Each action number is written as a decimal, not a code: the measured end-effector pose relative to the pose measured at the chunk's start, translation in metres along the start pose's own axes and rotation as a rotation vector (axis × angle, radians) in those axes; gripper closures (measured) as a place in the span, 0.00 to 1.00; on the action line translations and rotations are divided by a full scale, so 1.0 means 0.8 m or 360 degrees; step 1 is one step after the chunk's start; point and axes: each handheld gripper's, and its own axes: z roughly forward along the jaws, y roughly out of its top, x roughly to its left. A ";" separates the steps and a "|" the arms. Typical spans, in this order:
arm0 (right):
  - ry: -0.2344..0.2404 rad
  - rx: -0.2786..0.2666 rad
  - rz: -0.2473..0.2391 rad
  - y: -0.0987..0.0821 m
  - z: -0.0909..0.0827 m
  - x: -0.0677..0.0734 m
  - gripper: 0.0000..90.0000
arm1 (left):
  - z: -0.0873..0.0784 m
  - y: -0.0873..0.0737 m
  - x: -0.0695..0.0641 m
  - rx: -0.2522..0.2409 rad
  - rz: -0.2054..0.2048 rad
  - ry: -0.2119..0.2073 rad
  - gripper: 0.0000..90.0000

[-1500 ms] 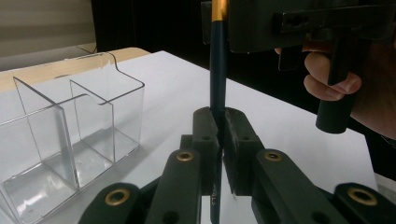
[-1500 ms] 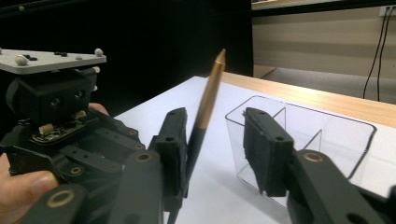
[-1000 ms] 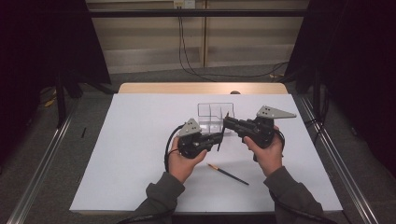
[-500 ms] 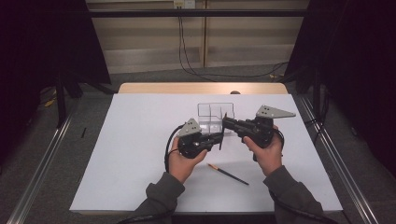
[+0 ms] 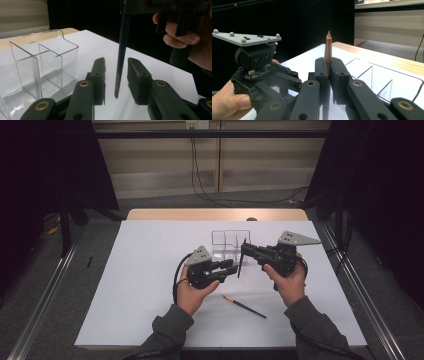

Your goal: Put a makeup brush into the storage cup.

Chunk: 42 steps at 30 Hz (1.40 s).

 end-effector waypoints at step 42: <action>-0.0048 -0.0018 -0.0056 0.010 -0.010 -0.016 0.94 | -0.040 -0.003 0.024 -0.0026 0.0033 0.0078 0.18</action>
